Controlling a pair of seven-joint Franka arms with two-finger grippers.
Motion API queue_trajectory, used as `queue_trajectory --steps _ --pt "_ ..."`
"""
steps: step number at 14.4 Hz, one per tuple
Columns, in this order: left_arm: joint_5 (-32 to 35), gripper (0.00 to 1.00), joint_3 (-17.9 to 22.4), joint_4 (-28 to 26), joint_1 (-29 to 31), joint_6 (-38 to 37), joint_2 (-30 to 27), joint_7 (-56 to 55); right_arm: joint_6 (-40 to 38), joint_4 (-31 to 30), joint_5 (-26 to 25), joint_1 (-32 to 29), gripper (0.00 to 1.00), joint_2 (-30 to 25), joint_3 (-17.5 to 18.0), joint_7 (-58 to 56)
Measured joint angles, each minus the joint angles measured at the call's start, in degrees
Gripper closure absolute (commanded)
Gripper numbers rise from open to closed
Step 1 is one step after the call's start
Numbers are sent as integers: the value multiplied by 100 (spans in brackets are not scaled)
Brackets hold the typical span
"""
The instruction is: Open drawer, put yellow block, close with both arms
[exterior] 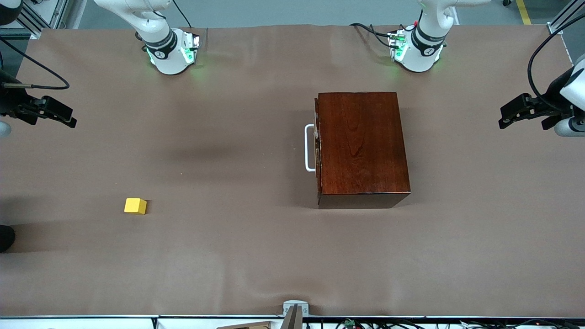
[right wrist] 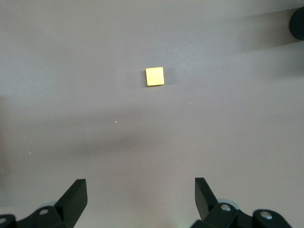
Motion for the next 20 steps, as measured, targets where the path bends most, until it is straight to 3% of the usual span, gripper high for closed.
queue_trajectory --steps 20 --pt "8 0 -101 -1 -30 -10 37 8 0 0 0 0 0 3 -1 0"
